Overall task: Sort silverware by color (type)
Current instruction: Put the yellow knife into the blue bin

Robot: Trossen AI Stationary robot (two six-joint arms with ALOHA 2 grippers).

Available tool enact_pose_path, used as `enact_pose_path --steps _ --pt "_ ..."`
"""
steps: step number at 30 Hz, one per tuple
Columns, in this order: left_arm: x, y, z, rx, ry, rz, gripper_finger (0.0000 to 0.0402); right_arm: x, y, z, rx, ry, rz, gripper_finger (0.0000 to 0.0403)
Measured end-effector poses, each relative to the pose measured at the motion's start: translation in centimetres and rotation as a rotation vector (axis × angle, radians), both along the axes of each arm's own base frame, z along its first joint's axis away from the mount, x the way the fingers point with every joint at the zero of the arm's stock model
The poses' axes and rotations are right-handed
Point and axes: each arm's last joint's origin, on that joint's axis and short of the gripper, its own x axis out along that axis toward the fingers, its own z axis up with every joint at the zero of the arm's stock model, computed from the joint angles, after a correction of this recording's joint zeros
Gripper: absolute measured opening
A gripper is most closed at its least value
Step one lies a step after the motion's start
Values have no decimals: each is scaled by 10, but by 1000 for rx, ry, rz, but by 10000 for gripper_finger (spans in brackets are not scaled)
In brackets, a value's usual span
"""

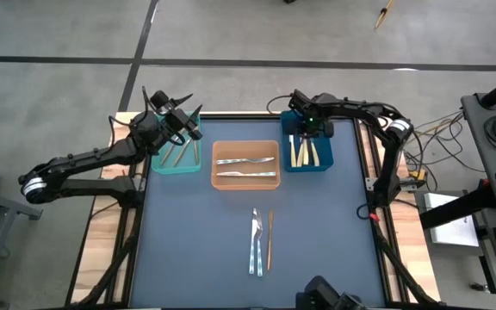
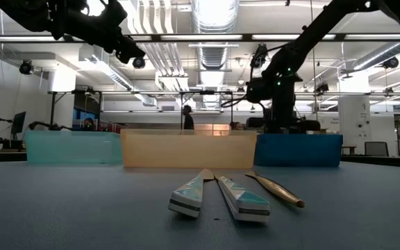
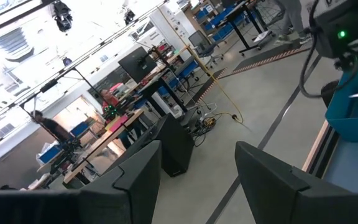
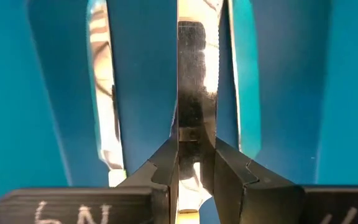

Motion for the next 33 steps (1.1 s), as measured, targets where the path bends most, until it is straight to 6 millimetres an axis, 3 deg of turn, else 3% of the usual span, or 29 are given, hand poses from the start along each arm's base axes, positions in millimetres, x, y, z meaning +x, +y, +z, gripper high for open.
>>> enact_pose_path --steps 7,33 --pt "0 0 0 0 0 1 187 5 -2 -11 18 18 12 59" --pt "0 0 0 0 0 1 187 3 -2 -11 5 53 37 59"
